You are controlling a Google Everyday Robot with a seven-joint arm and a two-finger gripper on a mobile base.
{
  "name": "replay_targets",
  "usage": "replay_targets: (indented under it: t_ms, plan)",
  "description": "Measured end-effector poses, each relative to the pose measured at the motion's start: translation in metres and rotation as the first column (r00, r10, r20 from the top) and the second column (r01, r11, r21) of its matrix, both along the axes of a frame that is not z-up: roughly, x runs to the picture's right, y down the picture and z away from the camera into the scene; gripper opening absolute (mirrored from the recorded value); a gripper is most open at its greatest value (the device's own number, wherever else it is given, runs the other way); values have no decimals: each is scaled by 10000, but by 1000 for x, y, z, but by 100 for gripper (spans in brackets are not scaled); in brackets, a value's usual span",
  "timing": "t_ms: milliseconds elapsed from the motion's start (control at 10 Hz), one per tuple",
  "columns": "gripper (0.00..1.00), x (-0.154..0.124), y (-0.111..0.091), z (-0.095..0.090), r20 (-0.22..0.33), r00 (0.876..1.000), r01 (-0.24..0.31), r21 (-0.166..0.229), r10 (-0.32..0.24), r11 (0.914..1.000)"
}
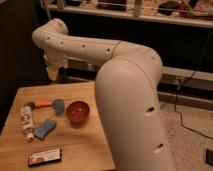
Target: Place the pepper on the white sponge
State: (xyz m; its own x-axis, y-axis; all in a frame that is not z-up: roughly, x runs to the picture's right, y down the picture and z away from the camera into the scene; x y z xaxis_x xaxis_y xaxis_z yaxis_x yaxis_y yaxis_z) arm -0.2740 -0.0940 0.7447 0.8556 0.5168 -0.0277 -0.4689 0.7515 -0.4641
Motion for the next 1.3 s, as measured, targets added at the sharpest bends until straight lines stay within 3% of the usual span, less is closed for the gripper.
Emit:
replay_targets:
  t_ms: [300,600,800,1300]
  plan:
    - [65,-47,26,11,829,9920,977,-242,-954,9949]
    - [65,-76,50,26,1649,9810,1106,-417,-1023,9930]
    - [65,-82,66,34,1835,9780,1142,-728,-992,9908]
    - [65,-81,68,32,1920,9766,1109,-633,-970,9918]
